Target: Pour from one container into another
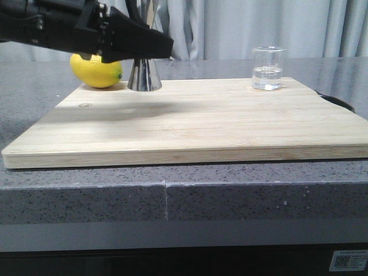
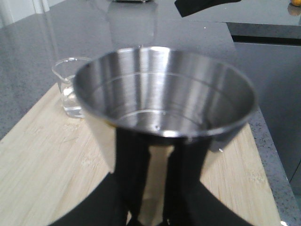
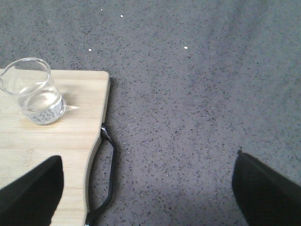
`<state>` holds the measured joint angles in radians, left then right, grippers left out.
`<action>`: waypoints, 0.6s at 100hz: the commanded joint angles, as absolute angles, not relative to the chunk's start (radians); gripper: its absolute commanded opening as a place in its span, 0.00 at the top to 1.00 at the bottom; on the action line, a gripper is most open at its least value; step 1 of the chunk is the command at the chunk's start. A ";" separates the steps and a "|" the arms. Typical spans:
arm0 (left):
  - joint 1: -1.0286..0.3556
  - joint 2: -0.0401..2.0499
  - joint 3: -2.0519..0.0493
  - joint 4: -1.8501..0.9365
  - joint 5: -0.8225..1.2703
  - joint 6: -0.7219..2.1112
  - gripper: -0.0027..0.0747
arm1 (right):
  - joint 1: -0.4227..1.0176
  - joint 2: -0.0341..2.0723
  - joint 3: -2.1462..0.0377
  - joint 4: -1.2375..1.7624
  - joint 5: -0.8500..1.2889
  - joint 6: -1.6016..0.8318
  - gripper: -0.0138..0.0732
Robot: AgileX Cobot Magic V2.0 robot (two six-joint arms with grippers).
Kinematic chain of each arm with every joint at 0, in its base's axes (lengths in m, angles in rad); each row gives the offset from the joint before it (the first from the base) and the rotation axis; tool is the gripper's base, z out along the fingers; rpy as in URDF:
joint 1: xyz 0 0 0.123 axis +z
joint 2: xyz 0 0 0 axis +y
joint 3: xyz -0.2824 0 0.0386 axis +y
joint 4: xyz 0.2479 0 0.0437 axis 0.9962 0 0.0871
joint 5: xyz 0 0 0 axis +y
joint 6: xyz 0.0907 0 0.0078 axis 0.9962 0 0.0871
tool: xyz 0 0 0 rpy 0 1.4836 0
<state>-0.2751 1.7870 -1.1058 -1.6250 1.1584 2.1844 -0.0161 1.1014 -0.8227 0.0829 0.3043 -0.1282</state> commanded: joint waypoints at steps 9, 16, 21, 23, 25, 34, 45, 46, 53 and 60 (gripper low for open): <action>-0.281 1.696 -1.135 -1.692 1.270 2.183 0.99 | -0.016 1.087 -0.847 0.086 0.219 -0.136 0.09; -0.281 1.682 -1.135 -1.692 1.270 2.170 0.99 | -0.016 1.087 -0.847 0.086 0.215 -0.136 0.09; -0.281 1.676 -1.135 -1.692 1.270 2.156 0.99 | -0.016 1.087 -0.847 0.086 0.211 -0.136 0.09; -0.281 1.674 -1.135 -1.692 1.270 2.149 0.99 | -0.016 1.087 -0.847 0.086 0.208 -0.136 0.09; -0.281 1.672 -1.135 -1.692 1.270 2.144 0.99 | -0.016 1.087 -0.847 0.086 0.204 -0.136 0.09; -0.281 1.672 -1.135 -1.692 1.270 2.112 0.99 | -0.016 1.087 -0.847 0.086 0.185 -0.136 0.09; -0.284 1.672 -1.135 -1.692 1.270 2.097 0.99 | -0.016 1.087 -0.847 0.086 0.171 -0.136 0.09; -0.284 1.672 -1.135 -1.694 1.270 2.097 0.99 | -0.016 1.087 -0.847 0.086 0.171 -0.136 0.09; -0.294 1.672 -1.135 -1.704 1.270 2.097 0.99 | -0.003 1.087 -0.847 0.086 0.164 -0.138 0.09; -0.315 1.672 -1.135 -1.709 1.270 2.097 0.99 | 0.021 1.087 -0.841 0.083 0.137 -0.149 0.09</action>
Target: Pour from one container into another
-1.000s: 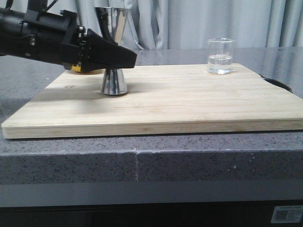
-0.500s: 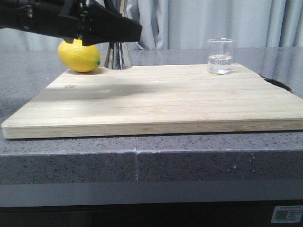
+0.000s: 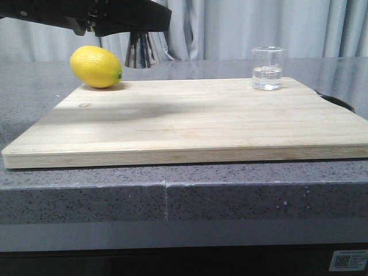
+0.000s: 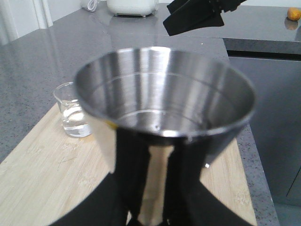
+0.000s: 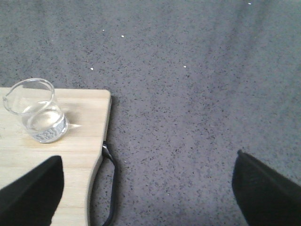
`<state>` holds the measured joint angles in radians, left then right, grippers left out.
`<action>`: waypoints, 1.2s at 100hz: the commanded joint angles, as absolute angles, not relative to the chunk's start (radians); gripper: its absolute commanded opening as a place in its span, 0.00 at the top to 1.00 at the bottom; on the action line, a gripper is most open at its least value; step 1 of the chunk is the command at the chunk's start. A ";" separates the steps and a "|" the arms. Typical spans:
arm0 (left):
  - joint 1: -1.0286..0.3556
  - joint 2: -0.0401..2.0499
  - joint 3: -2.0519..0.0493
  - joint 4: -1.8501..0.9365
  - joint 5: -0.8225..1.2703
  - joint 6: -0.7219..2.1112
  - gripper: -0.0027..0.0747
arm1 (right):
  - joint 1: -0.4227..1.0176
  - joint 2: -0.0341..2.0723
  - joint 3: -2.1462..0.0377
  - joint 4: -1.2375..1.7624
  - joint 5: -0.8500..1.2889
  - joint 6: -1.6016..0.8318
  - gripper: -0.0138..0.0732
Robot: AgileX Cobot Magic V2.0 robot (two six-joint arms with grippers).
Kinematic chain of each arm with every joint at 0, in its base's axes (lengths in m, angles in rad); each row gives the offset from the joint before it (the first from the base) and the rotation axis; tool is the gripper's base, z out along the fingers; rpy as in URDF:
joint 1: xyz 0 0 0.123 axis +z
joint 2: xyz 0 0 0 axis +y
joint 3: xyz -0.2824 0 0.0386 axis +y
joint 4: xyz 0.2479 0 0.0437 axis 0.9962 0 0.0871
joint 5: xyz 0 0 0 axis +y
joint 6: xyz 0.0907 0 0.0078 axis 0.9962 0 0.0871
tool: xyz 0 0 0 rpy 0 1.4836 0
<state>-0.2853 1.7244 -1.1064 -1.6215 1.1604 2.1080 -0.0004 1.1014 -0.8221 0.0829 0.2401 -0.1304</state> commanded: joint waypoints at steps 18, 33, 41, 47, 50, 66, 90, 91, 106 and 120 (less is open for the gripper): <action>-0.353 1.672 -1.135 -1.711 1.270 2.097 0.99 | 0.103 1.107 -0.814 0.070 0.035 -0.149 0.09; -0.355 1.672 -1.135 -1.718 1.270 2.097 0.99 | 0.154 1.145 -0.788 0.048 -0.032 -0.149 0.09; -0.355 1.672 -1.135 -1.722 1.270 2.097 0.99 | 0.174 1.168 -0.761 0.034 -0.096 -0.149 0.09; -0.355 1.672 -1.135 -1.724 1.270 2.097 0.99 | 0.183 1.183 -0.734 0.033 -0.159 -0.149 0.09; -0.355 1.672 -1.135 -1.726 1.270 2.097 0.99 | 0.188 1.192 -0.722 0.033 -0.189 -0.149 0.09; -0.355 1.672 -1.135 -1.733 1.270 2.097 0.99 | 0.216 1.211 -0.643 0.033 -0.352 -0.145 0.09; -0.355 1.672 -1.135 -1.733 1.270 2.097 0.99 | 0.222 1.213 -0.533 0.033 -0.610 -0.090 0.09; -0.355 1.672 -1.135 -1.733 1.270 2.097 0.99 | 0.222 1.213 -0.528 0.033 -0.616 -0.088 0.09; -0.355 1.672 -1.135 -1.735 1.270 2.097 0.99 | 0.222 1.230 -0.509 0.033 -0.657 -0.084 0.09; -0.355 1.672 -1.135 -1.735 1.270 2.099 0.99 | 0.222 1.288 -0.509 0.033 -0.717 -0.069 0.09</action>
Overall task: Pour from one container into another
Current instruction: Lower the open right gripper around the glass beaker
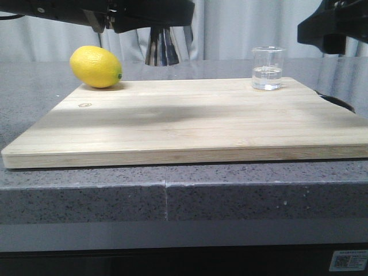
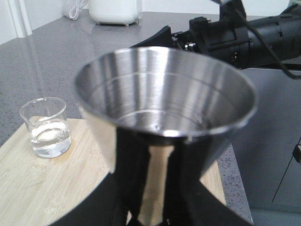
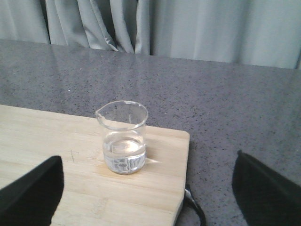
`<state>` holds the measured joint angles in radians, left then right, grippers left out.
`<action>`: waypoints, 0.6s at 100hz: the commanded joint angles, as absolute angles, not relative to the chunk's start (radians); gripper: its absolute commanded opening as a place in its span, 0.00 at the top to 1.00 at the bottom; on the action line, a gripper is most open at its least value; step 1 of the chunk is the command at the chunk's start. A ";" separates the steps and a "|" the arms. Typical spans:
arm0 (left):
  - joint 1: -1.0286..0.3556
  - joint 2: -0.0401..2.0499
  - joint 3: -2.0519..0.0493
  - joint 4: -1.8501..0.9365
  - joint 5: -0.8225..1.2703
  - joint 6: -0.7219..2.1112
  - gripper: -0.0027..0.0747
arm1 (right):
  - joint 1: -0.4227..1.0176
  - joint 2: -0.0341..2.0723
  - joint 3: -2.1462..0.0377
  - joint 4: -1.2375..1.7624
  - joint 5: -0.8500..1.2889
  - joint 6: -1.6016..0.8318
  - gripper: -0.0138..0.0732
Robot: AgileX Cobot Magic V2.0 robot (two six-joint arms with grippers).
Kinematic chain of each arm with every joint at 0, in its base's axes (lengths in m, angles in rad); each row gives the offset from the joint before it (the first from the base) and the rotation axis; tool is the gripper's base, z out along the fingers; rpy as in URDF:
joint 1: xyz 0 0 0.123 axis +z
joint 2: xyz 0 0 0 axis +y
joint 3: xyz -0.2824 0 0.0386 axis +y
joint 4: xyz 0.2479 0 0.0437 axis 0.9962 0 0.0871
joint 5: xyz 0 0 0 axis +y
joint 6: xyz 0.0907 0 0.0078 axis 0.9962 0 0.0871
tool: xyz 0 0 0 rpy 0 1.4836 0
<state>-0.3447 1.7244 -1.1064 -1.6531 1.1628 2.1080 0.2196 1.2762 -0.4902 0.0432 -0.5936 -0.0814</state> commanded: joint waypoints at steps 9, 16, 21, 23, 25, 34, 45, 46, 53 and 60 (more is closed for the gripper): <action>-0.355 1.672 -1.135 -1.737 1.270 2.099 0.99 | 0.222 1.329 -0.509 0.033 -0.769 -0.048 0.09; -0.355 1.672 -1.135 -1.737 1.270 2.099 0.99 | 0.222 1.364 -0.513 0.030 -0.786 -0.040 0.09; -0.355 1.672 -1.135 -1.737 1.270 2.099 0.99 | 0.222 1.389 -0.518 0.022 -0.791 -0.038 0.09; -0.355 1.672 -1.135 -1.737 1.270 2.099 0.99 | 0.222 1.399 -0.521 0.019 -0.791 -0.038 0.09; -0.355 1.672 -1.135 -1.737 1.270 2.099 0.99 | 0.222 1.408 -0.525 0.014 -0.793 -0.036 0.09; -0.355 1.672 -1.135 -1.737 1.270 2.099 0.99 | 0.222 1.444 -0.544 -0.006 -0.798 -0.025 0.09; -0.355 1.672 -1.135 -1.737 1.270 2.099 0.99 | 0.222 1.479 -0.570 -0.033 -0.809 -0.010 0.09; -0.355 1.672 -1.135 -1.737 1.270 2.099 0.99 | 0.222 1.481 -0.573 -0.035 -0.809 -0.007 0.09; -0.355 1.672 -1.135 -1.737 1.270 2.099 0.99 | 0.222 1.496 -0.591 -0.042 -0.814 -0.007 0.09; -0.355 1.672 -1.135 -1.737 1.270 2.100 0.99 | 0.222 1.508 -0.608 -0.044 -0.812 -0.007 0.09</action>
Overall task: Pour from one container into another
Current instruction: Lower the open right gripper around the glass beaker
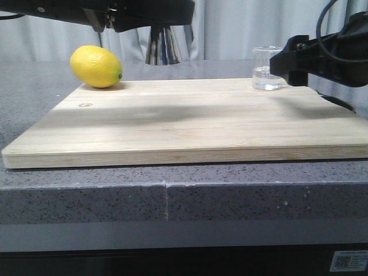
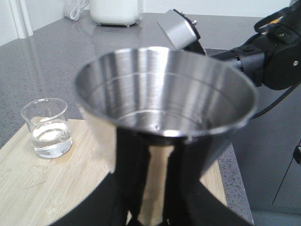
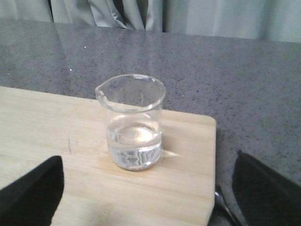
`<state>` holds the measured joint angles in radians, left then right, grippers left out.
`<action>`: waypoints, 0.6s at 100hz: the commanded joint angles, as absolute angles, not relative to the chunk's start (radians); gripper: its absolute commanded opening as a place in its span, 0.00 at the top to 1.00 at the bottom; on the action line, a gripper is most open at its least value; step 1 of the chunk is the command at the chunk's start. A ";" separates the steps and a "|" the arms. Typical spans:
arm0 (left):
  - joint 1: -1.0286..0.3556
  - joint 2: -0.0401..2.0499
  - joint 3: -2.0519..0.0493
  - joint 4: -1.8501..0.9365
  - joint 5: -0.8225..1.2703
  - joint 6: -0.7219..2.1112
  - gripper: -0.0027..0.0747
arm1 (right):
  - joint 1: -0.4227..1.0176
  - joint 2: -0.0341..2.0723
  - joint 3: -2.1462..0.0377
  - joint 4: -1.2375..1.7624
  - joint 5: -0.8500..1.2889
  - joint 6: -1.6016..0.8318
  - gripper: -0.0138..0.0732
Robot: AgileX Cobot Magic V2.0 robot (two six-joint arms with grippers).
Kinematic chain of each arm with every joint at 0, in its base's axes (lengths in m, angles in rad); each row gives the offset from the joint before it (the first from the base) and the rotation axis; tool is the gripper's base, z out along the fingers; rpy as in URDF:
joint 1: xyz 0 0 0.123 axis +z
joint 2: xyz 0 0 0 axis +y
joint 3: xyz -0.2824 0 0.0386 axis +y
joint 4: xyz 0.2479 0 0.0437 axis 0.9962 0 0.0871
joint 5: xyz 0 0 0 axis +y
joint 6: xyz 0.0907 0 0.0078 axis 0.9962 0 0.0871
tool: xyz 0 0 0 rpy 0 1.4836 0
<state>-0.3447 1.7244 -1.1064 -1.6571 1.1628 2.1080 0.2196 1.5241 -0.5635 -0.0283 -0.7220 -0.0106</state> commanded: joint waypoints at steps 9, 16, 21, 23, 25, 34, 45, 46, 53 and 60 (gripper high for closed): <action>-0.355 1.672 -1.135 -1.737 1.270 2.102 0.99 | 0.222 1.529 -0.626 -0.054 -0.810 -0.006 0.09; -0.355 1.672 -1.135 -1.737 1.270 2.102 0.99 | 0.222 1.547 -0.638 -0.061 -0.814 -0.006 0.09; -0.355 1.672 -1.135 -1.737 1.270 2.102 0.99 | 0.222 1.555 -0.645 -0.065 -0.812 0.000 0.09; -0.355 1.672 -1.135 -1.737 1.270 2.102 0.99 | 0.222 1.560 -0.650 -0.065 -0.812 0.000 0.09; -0.355 1.672 -1.135 -1.737 1.270 2.102 0.99 | 0.222 1.563 -0.652 -0.065 -0.812 0.000 0.09; -0.355 1.672 -1.135 -1.737 1.270 2.102 0.99 | 0.222 1.575 -0.667 -0.065 -0.814 0.000 0.09; -0.355 1.672 -1.135 -1.737 1.270 2.102 0.99 | 0.222 1.589 -0.689 -0.067 -0.814 -0.006 0.09; -0.355 1.672 -1.135 -1.737 1.270 2.102 0.99 | 0.222 1.593 -0.692 -0.067 -0.814 -0.006 0.09; -0.355 1.672 -1.135 -1.737 1.270 2.102 0.99 | 0.222 1.605 -0.709 -0.071 -0.814 0.000 0.09; -0.355 1.672 -1.135 -1.737 1.270 2.102 0.99 | 0.222 1.620 -0.725 -0.073 -0.814 0.000 0.09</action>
<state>-0.3447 1.7244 -1.1064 -1.6571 1.1628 2.1080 0.2196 1.6383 -0.6833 -0.0605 -0.7319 0.0000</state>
